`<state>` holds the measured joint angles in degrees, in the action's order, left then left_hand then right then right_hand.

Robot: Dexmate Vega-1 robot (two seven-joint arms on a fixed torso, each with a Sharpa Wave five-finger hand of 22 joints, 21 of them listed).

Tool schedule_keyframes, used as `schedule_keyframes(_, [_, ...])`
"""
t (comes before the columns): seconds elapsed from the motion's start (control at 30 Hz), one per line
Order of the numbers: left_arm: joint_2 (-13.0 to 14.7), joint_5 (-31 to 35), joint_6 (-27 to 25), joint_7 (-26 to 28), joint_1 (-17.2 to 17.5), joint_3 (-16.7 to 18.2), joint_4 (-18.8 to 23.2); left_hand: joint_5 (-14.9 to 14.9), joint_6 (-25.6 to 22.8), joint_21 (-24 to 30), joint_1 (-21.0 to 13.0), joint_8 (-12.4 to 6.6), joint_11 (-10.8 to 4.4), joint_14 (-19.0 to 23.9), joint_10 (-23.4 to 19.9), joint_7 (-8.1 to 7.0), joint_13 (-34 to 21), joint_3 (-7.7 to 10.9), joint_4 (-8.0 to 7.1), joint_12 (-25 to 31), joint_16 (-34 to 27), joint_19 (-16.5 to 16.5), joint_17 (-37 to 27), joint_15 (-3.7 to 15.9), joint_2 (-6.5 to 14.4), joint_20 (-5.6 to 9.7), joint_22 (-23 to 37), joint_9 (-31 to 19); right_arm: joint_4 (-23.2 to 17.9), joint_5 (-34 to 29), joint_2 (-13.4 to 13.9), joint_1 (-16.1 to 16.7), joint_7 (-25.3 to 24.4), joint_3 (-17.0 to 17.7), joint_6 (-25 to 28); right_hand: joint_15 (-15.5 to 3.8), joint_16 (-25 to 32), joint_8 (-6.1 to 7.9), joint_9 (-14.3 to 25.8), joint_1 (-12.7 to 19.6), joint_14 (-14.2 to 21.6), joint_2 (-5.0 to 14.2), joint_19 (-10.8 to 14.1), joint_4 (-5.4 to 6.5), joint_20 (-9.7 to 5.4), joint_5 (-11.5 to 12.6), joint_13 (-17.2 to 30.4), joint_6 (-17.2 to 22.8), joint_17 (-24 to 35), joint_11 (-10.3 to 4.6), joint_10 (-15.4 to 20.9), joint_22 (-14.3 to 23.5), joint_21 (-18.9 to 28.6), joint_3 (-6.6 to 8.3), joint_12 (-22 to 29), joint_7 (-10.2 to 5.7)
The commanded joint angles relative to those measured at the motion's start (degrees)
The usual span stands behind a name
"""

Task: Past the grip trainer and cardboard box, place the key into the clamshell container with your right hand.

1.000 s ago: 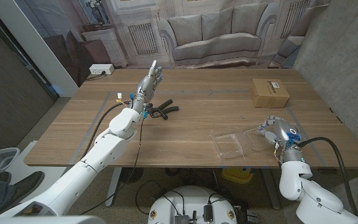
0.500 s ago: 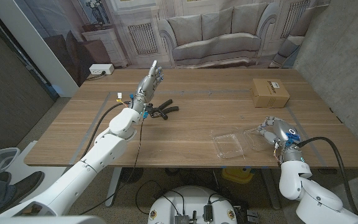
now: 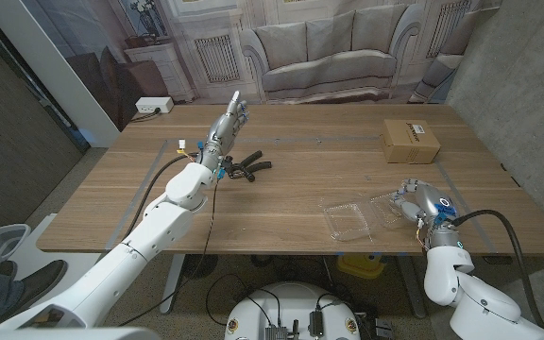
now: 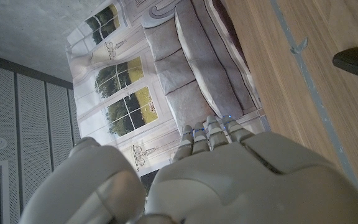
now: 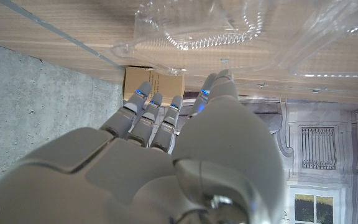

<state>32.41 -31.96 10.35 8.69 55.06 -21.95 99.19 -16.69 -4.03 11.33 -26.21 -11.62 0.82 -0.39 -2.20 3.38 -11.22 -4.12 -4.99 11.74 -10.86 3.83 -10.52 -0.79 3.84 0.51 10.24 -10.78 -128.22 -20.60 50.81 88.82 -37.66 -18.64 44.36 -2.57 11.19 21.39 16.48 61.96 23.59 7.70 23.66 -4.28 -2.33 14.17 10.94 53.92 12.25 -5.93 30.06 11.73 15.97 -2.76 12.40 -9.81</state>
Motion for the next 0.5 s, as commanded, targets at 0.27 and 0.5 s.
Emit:
schedule_keyframes(0.27, [-0.26,-0.17,1.15,-0.65,0.08,0.05,-0.7,0.34,-0.61,0.13,-0.32,0.03,0.05,0.19,0.03,0.11,-0.08,-0.52,-0.03,0.12,-0.08,0.38,-0.17,-0.15,0.15,-0.14,0.12,-0.17,-1.38,-0.27,0.23,1.05,-1.8,0.13,0.47,-3.06,0.1,-1.5,-0.29,-0.95,-0.44,-0.15,-0.28,0.3,-1.62,-0.66,0.2,-2.93,-0.1,0.27,-0.55,-0.04,-0.23,0.12,-0.07,-0.08])
schedule_keyframes(0.5, [-0.16,-0.5,1.84,-1.13,0.3,0.36,-1.04,0.36,-0.58,0.13,-0.37,0.05,0.02,0.19,0.03,0.07,-0.08,-0.58,-0.02,0.13,-0.09,0.38,-0.17,-0.21,0.17,-0.13,0.12,-0.17,-2.26,-1.14,0.4,1.04,-2.1,-0.08,0.72,-3.0,0.15,-1.67,-0.38,-1.5,-0.4,-0.2,-0.32,0.54,-1.52,-0.86,0.2,-3.1,-0.1,0.25,-0.62,-0.05,-0.27,0.0,-0.05,-0.09])
